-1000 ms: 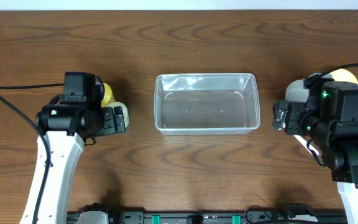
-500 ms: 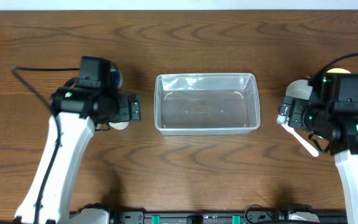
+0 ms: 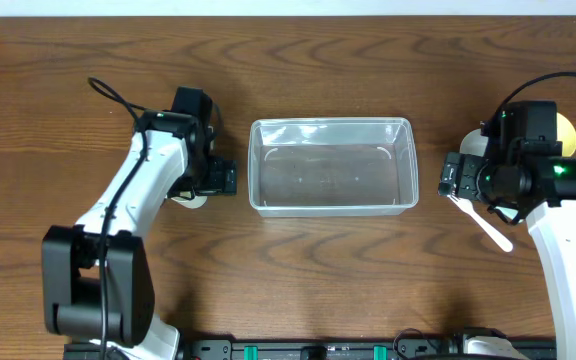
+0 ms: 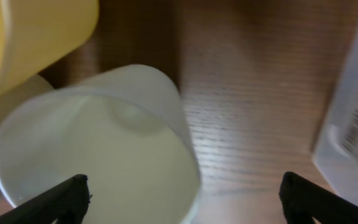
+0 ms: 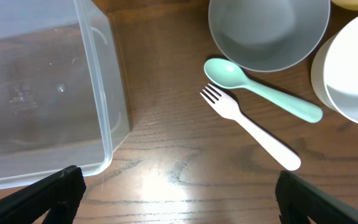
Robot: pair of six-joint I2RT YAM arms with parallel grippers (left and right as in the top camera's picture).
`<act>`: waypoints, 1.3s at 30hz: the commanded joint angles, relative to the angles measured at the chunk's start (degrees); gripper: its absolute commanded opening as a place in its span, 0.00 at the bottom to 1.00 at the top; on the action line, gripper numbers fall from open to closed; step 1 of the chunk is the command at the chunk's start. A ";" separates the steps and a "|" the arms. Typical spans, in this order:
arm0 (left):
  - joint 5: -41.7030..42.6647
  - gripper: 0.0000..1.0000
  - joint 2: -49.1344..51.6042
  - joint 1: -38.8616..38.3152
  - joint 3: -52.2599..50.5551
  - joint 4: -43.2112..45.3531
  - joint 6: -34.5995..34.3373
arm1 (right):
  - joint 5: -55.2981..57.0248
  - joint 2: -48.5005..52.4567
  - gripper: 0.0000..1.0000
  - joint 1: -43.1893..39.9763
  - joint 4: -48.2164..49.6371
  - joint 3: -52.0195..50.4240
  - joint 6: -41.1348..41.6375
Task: Pack container
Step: 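Move the left gripper to the white cup and grasp its rim, then carry the white cup into the box's back-left corner and release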
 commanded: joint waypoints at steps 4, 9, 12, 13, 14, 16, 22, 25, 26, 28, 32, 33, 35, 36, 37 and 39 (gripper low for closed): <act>-3.93 0.61 0.72 -0.07 0.46 1.05 -0.31 | 0.04 0.26 0.99 -0.52 -0.39 0.87 -0.24; -3.93 0.34 0.72 -0.07 0.44 1.03 -0.31 | 0.07 0.26 0.99 -0.52 -1.11 0.87 -0.26; -3.93 0.21 0.72 -0.07 0.44 1.03 -0.31 | 0.07 0.26 0.99 -0.52 -1.25 0.87 -0.24; -3.93 0.20 0.72 -0.07 0.44 1.03 -0.31 | 0.07 0.26 0.99 -0.52 -1.25 0.87 -0.24; -3.93 0.19 0.72 -0.07 0.44 1.03 -0.31 | 0.07 0.26 0.99 -0.52 -1.27 0.87 -0.24; -3.93 0.12 0.72 -0.09 0.44 1.03 -0.31 | 0.07 0.26 0.99 -0.52 -1.27 0.87 -0.24; -3.87 0.06 0.59 -0.81 0.44 0.61 -0.35 | 0.09 0.26 0.99 -0.52 -1.55 0.87 -0.26; -3.89 0.06 -0.48 -2.82 0.63 -0.52 -0.39 | 0.31 0.26 0.99 -0.52 -1.66 0.87 -0.26; -3.89 0.06 -1.27 -3.87 0.90 -0.72 -0.39 | 0.50 0.26 0.99 -0.52 -1.66 0.87 -0.26; -3.93 0.06 -3.45 -6.12 1.84 -1.27 -0.37 | 0.52 0.26 0.99 -0.52 -1.64 0.87 -0.26; -3.93 0.06 -9.16 -10.16 7.65 -4.28 -0.39 | 0.55 0.26 0.99 -0.52 -1.66 0.87 -0.28; -3.91 0.06 -10.40 -10.82 10.16 -5.27 -0.44 | 0.55 0.26 0.99 -0.52 -1.66 0.87 -0.28; -3.89 0.06 -11.78 -11.76 14.88 -6.56 -1.20 | 0.52 0.26 0.99 -0.52 -1.66 0.87 -0.26; -3.89 0.06 -12.09 -12.33 17.68 -7.17 -1.33 | 0.52 0.26 0.99 -0.52 -1.66 0.87 -0.28; -3.87 0.06 -12.04 -12.98 20.17 -7.52 -1.40 | 0.52 0.26 0.99 -0.52 -1.66 0.87 -0.26; -3.87 0.06 -11.47 -14.32 23.28 -7.54 -1.38 | 0.52 0.26 0.99 -0.52 -1.66 0.87 -0.26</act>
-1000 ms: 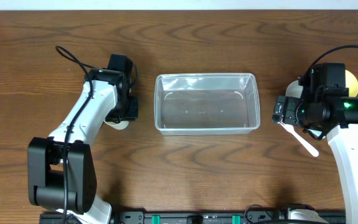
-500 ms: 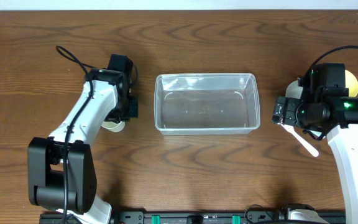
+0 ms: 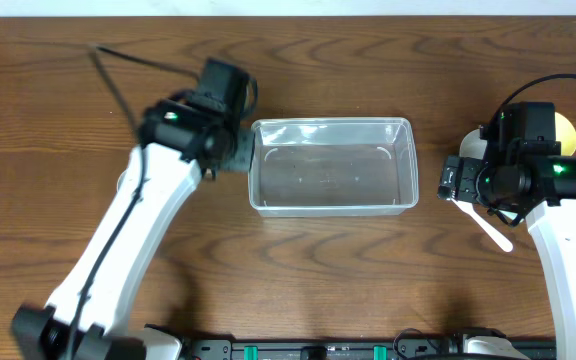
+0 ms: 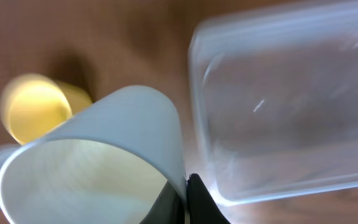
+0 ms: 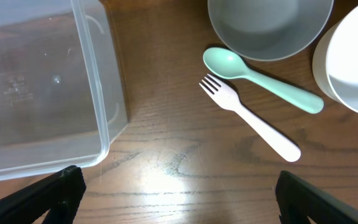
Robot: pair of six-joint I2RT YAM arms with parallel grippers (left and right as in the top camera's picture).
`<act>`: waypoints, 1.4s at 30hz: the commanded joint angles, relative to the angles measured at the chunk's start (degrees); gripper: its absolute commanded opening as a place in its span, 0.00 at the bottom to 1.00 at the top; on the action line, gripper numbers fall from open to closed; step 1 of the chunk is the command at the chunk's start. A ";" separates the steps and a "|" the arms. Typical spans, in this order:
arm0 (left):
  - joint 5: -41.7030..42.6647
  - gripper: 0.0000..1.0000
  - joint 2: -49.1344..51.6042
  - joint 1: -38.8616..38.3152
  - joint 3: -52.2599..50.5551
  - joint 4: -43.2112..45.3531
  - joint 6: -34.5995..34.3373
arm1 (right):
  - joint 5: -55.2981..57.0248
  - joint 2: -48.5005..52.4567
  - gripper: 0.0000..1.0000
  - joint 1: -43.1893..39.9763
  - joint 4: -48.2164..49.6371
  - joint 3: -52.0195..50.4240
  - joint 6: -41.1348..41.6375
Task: Pack container
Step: 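Carry the white cup into the box's back-left corner and release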
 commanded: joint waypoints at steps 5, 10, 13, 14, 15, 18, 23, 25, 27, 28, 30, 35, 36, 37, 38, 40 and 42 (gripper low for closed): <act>2.08 0.06 4.66 -5.53 6.01 1.03 -0.61 | 0.46 0.15 0.99 -0.52 -0.02 0.87 -0.22; 2.16 0.06 12.50 -8.09 6.01 1.07 -0.52 | 0.46 0.15 0.99 -0.52 -0.48 0.87 -0.24; 2.21 0.06 16.81 -8.31 6.01 0.98 -0.52 | 0.48 0.15 0.99 -0.52 -0.76 0.87 -0.24; 2.40 0.06 17.90 -8.31 6.01 1.01 -0.52 | 0.48 0.15 0.99 -0.52 -0.76 0.87 -0.24; 2.64 0.06 18.95 -8.31 6.01 1.05 -0.50 | 0.48 0.15 0.99 -0.52 -0.76 0.87 -0.24; 2.82 0.06 21.94 -8.31 6.01 1.70 0.00 | 0.48 0.15 0.99 -0.52 -0.72 0.87 -0.24; 2.80 0.06 27.06 -8.26 6.01 4.13 1.07 | 0.48 0.15 0.99 -0.52 -0.74 0.87 -0.24; 2.78 0.06 28.24 -8.26 6.01 4.55 1.11 | 0.48 0.15 0.99 -0.52 -0.87 0.87 -0.24; 2.75 0.06 29.24 -8.26 6.01 5.03 1.90 | 0.48 0.15 0.99 -0.52 -1.01 0.87 -0.24; 2.71 0.08 29.57 -8.26 6.01 5.27 2.56 | 0.48 0.15 0.99 -0.52 -1.03 0.87 -0.24; 1.38 0.22 29.68 -8.26 6.01 5.62 2.80 | 0.48 0.15 0.99 -0.52 -1.07 0.87 -0.24; 0.72 0.42 29.40 -8.26 8.17 3.72 6.01 | 0.48 0.15 0.99 -0.52 -1.14 0.87 -0.24; 0.59 0.43 29.09 -8.26 9.25 2.82 5.99 | 0.48 0.15 0.99 -0.52 -1.14 0.87 -0.24; 0.57 0.45 28.52 -8.26 10.82 1.55 5.99 | 0.48 0.15 0.99 -0.52 -1.11 0.87 -0.24; 0.52 0.49 27.96 -8.26 12.48 0.35 6.01 | 0.48 0.15 0.99 -0.52 -1.11 0.87 -0.26; -0.57 0.50 26.01 -8.26 16.28 -2.08 6.03 | 0.48 0.15 0.99 -0.52 -1.11 0.87 -0.26; -3.67 0.53 23.39 -8.13 19.61 -3.80 6.03 | 0.48 0.15 0.99 -0.52 -1.11 0.87 -0.26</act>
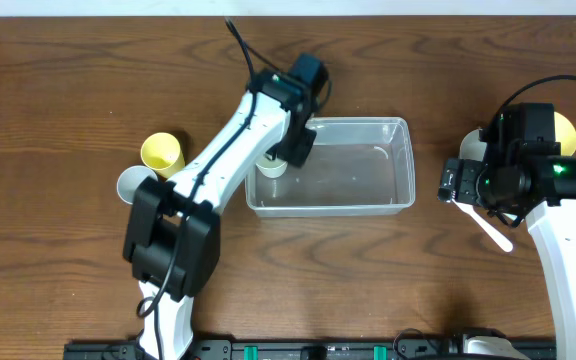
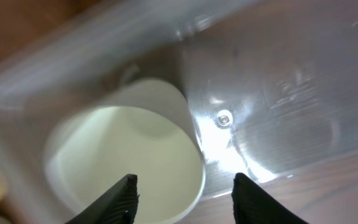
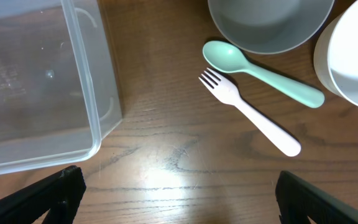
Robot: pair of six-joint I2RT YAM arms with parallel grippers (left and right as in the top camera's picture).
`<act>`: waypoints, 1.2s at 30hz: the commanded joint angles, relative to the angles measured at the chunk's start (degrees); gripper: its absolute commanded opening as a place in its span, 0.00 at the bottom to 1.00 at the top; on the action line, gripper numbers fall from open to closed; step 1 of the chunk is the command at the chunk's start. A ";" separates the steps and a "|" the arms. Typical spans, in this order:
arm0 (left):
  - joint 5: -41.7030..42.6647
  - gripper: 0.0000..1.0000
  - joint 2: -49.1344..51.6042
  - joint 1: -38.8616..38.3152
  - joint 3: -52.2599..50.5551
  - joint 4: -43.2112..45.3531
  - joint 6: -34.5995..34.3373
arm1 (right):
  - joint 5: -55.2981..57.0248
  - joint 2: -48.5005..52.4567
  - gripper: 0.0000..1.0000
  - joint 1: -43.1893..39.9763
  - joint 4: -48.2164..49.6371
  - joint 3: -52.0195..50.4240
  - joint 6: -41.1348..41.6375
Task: Pack container
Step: 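Carry the white cup into the box's back-left corner and release, then move the left gripper back and grasp the yellow cup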
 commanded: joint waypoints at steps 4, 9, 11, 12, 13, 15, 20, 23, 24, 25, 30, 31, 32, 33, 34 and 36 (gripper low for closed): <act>-7.98 0.66 -12.26 2.82 7.34 -1.92 0.61 | 0.50 0.15 0.99 -0.52 -0.09 0.87 -0.31; -7.65 0.68 -15.04 12.33 7.28 -4.63 -4.07 | 2.38 0.15 0.99 -0.55 -0.11 0.87 -0.31; -6.93 0.68 -14.25 16.50 6.16 -5.53 -5.92 | 2.38 0.15 0.99 -0.52 -0.11 0.87 -0.28; -5.46 0.68 -13.68 18.84 4.87 -5.46 -6.14 | 2.36 0.15 0.99 -0.52 -0.11 0.87 -0.28; -4.39 0.68 -13.14 20.44 3.69 -5.20 -6.32 | 2.36 0.15 0.99 -0.52 -0.11 0.87 -0.26; -3.82 0.68 -11.65 23.71 0.72 -4.61 -7.89 | 2.38 0.15 0.99 -0.52 -0.09 0.87 -0.26; -0.81 0.68 -6.78 28.46 -5.73 -1.77 -8.90 | 2.36 0.15 0.99 -0.52 -0.09 0.87 -0.26; -0.22 0.68 -3.58 29.53 -8.33 -0.22 -8.87 | 2.36 0.15 0.99 -0.52 -0.11 0.87 -0.24; -0.13 0.68 -2.40 29.66 -9.01 0.22 -8.87 | 2.36 0.15 0.99 -0.52 -0.11 0.87 -0.24; -0.13 0.67 -1.27 29.68 -9.31 0.35 -8.85 | 2.36 0.15 0.99 -0.52 -0.11 0.87 -0.24; -0.13 0.35 2.40 29.66 -9.33 0.66 -8.85 | 2.36 0.15 0.99 -0.52 -0.68 0.87 -0.24; -0.11 0.28 2.43 29.66 -9.33 0.81 -8.59 | 2.36 0.15 0.99 -0.52 -0.74 0.87 -0.24; -0.13 0.19 2.36 29.64 -9.33 1.14 -7.74 | 2.36 0.15 0.99 -0.52 -0.76 0.87 -0.24; -0.13 0.09 2.14 29.55 -9.27 1.36 -6.93 | 2.36 0.15 0.99 -0.52 -0.76 0.87 -0.24; -0.13 0.06 1.86 29.42 -9.14 1.44 -6.10 | 2.36 0.15 0.99 -0.52 -0.74 0.87 -0.24; -0.13 0.06 1.14 29.05 -8.59 1.42 -5.57 | 2.36 0.15 0.99 -0.52 -0.72 0.87 -0.24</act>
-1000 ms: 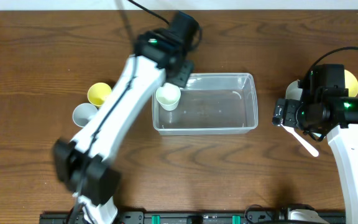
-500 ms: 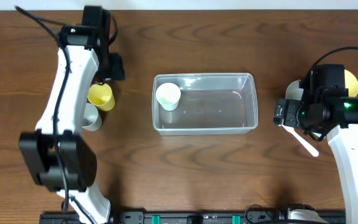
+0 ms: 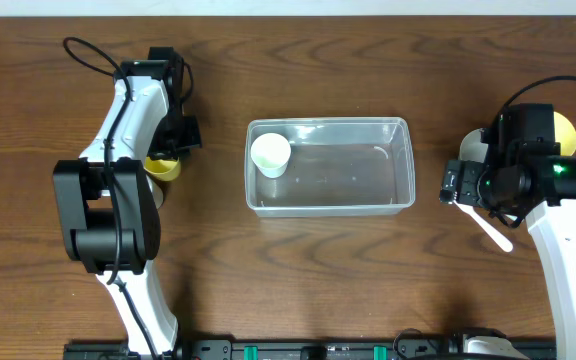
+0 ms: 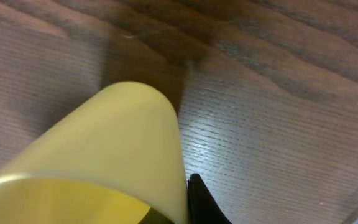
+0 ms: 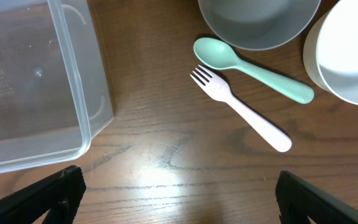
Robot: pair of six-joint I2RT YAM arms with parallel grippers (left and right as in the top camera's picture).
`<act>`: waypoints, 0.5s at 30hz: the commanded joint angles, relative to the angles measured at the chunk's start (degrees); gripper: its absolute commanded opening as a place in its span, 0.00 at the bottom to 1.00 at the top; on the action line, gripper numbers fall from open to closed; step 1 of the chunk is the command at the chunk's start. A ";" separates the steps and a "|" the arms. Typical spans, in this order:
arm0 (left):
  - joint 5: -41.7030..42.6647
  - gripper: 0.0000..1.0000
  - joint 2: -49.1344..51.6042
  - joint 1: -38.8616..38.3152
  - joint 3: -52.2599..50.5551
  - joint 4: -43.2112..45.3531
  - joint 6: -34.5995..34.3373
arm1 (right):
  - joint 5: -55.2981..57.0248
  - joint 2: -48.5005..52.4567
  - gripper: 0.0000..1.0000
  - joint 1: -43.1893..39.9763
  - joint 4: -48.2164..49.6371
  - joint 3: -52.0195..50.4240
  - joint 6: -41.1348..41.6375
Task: Pack container
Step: 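Move the left gripper back and grasp the yellow cup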
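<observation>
The clear plastic container (image 3: 330,166) lies mid-table, and a white cup (image 3: 270,155) stands upright in its far left corner. Left of the container, my left gripper (image 3: 172,150) is at the yellow cup (image 3: 160,165). In the left wrist view the yellow cup (image 4: 98,155) fills the frame, with one black finger (image 4: 199,198) pressed on its outer wall; my left gripper (image 4: 182,206) is shut on the cup's rim. My right gripper (image 5: 179,193) hangs open over bare wood, right of the container's corner (image 5: 36,81).
A teal spoon (image 5: 247,68) and a white fork (image 5: 241,109) lie right of the container. Past them sit a grey bowl (image 5: 260,22) and a white bowl (image 5: 347,59). Another pale cup (image 3: 154,192) stands just below the yellow one, partly hidden by the arm.
My left gripper was open around the white cup inside the container; the cup now stands there alone. The gripper is now left of the container, shut on the yellow cup. The right arm barely shifted.
My left gripper stood open around the white cup left of the container. Then it was shut on the cup's rim, held up by the container's far left corner. Then the cup sat inside with the fingers apart. Now the gripper grips the yellow cup.
</observation>
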 commanded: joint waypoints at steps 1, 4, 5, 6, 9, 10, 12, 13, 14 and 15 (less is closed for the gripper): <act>-0.11 0.06 -1.68 -0.66 1.25 -0.02 1.73 | 0.61 0.13 0.99 -0.52 -0.07 0.87 -0.24; -0.11 0.06 -3.76 -2.01 2.93 -0.83 1.75 | 0.61 0.13 0.99 -0.52 -0.09 0.87 -0.24; -0.11 0.06 -5.07 -2.80 3.48 -1.07 1.88 | 0.61 0.13 0.99 -0.52 -0.11 0.87 -0.24; -0.11 0.06 -6.60 -3.74 3.91 -1.14 2.40 | 0.63 0.13 0.99 -0.52 -0.09 0.87 -0.24; -0.11 0.06 -12.39 -7.26 4.55 -1.16 3.23 | 0.63 0.13 0.99 -0.52 -0.04 0.87 -0.24; -0.11 0.06 -14.47 -8.57 4.55 -1.31 3.23 | 0.63 0.13 0.99 -0.52 -0.04 0.87 -0.24; -0.11 0.06 -18.91 -11.93 4.55 -2.25 3.23 | 0.63 0.13 0.99 -0.52 -0.02 0.87 -0.26; -0.13 0.06 -20.31 -13.27 4.55 -2.69 3.37 | 0.63 0.13 0.99 -0.52 -0.02 0.87 -0.26; -0.13 0.06 -22.18 -15.21 4.55 -3.52 4.11 | 0.63 0.13 0.99 -0.52 -0.02 0.87 -0.26; -0.13 0.06 -23.56 -16.87 4.55 -4.55 4.28 | 0.63 0.13 0.99 -0.52 0.00 0.87 -0.26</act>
